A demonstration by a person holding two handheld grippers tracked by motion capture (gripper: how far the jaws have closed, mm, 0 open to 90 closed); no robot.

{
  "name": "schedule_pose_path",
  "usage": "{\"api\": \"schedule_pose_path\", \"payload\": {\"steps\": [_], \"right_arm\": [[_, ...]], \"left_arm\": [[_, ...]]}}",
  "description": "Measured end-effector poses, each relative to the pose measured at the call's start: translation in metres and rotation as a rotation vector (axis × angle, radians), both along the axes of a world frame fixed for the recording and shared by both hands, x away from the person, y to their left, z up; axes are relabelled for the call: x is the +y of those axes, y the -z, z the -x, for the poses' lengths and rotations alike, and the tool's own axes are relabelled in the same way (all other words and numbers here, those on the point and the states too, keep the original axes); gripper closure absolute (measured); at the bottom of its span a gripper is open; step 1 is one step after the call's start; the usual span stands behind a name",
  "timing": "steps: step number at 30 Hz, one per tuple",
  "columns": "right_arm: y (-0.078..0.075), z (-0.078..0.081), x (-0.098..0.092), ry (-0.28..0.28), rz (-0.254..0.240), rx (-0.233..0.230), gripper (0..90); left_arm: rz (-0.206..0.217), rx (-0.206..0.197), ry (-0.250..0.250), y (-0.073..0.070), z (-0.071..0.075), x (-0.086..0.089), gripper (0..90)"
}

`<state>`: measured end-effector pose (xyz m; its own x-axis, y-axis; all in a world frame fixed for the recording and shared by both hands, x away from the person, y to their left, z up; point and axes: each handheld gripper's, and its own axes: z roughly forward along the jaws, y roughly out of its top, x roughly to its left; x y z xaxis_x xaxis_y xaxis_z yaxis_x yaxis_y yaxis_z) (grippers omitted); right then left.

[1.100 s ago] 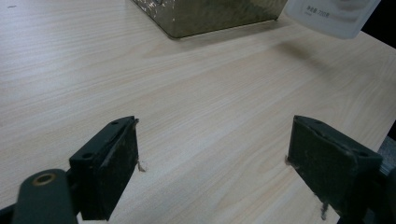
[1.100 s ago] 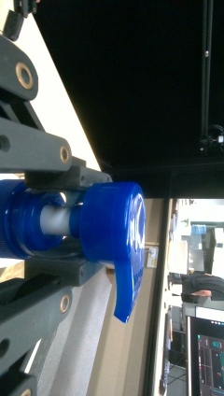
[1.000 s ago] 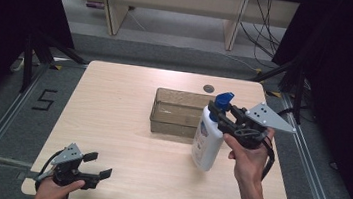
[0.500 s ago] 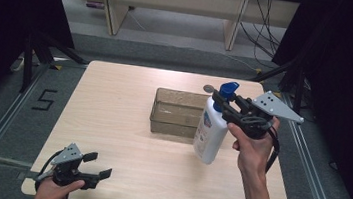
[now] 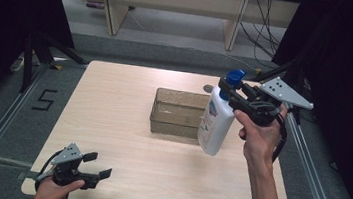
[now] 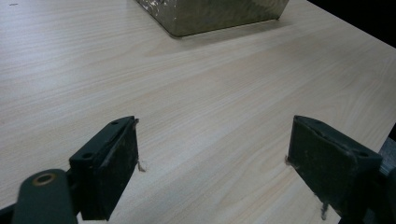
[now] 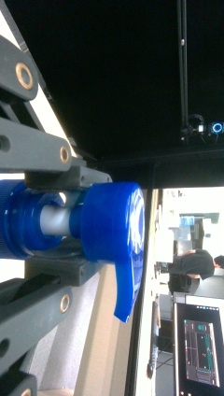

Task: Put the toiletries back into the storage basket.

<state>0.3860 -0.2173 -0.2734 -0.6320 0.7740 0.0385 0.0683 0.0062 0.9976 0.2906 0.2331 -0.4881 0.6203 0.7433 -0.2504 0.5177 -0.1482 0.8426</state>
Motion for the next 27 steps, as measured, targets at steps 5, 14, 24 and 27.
{"api": "schedule_pose_path", "payload": {"steps": [5, 14, 24, 27], "right_arm": [[-0.004, -0.006, 0.0, 0.011, -0.016, 0.026, 66.3], [-0.01, -0.019, 0.0, 0.018, -0.012, 0.02, 66.3], [-0.01, -0.036, -0.002, 0.032, -0.012, 0.023, 66.3], [-0.009, -0.042, -0.003, 0.041, -0.005, 0.012, 66.3]], "left_arm": [[0.006, 0.0, -0.002, 0.0, 0.0, 0.0, 15.7], [0.007, 0.0, -0.001, 0.0, 0.0, 0.0, 15.7], [-0.006, 0.001, -0.004, -0.001, 0.001, 0.0, 15.6], [-0.005, 0.001, -0.005, -0.001, 0.001, 0.0, 15.7]]}}
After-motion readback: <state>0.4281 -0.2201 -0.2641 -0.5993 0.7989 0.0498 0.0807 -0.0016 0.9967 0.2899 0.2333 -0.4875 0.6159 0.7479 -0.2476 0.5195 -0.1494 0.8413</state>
